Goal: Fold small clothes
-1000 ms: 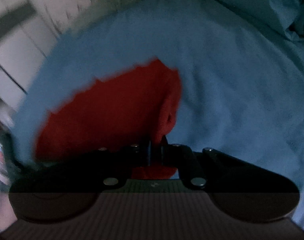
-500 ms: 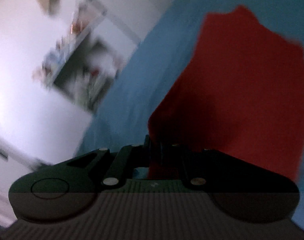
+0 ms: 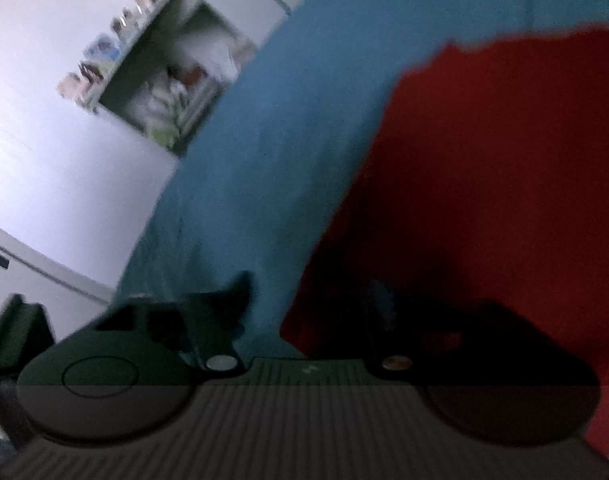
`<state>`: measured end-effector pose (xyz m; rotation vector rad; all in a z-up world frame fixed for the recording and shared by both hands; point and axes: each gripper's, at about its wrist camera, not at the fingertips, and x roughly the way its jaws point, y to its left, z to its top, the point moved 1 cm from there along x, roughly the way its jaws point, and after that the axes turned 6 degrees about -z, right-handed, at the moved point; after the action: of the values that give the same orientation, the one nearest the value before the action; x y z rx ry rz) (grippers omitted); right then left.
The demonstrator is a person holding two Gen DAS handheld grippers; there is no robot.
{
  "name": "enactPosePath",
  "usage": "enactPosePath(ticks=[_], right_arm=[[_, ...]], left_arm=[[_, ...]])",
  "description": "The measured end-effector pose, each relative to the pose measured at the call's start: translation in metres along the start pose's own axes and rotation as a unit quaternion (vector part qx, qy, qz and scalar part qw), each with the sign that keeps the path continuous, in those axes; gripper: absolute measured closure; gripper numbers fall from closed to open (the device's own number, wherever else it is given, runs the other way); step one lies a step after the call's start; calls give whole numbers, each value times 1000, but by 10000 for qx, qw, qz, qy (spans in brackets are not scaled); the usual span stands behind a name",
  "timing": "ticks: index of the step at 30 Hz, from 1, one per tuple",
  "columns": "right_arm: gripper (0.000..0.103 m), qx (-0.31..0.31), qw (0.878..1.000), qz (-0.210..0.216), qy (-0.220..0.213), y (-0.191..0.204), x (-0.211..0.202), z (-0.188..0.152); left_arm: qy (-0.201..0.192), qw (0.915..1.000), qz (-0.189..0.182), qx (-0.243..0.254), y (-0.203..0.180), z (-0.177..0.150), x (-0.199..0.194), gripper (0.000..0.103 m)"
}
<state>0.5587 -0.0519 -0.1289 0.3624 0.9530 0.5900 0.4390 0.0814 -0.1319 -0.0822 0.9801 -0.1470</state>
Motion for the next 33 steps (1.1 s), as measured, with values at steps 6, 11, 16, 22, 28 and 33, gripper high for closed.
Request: enactPosePath(ticks=[6,11,16,22,28,33], right_arm=[[4,33,9824,-1547,-1042,-23,-84,-28],[4,-471,9591,-2615,-978,-27,-90,-89],[6,-628,9443,-3130,-794,-28,-57,-124],[7,-287,9335,-3431,-998,-43,-45,-133],[8,-368,9150,-3863,-1106,-48,-49,-130],[8,-254,9120,-3972,-988,-61,-54,-136]], left_arm=[[-115,9999,-39,-25,-4,8,-1,3],[-188,9997,-27,-147,-6,12,11,3],[-221,9997,-9,-131,-1,12,10,3],[-236,9996,49,-110,4,15,13,3],[-273,9980,548,-175,19,15,17,5],[-31,9974,685,-221,29,-6,34,9]])
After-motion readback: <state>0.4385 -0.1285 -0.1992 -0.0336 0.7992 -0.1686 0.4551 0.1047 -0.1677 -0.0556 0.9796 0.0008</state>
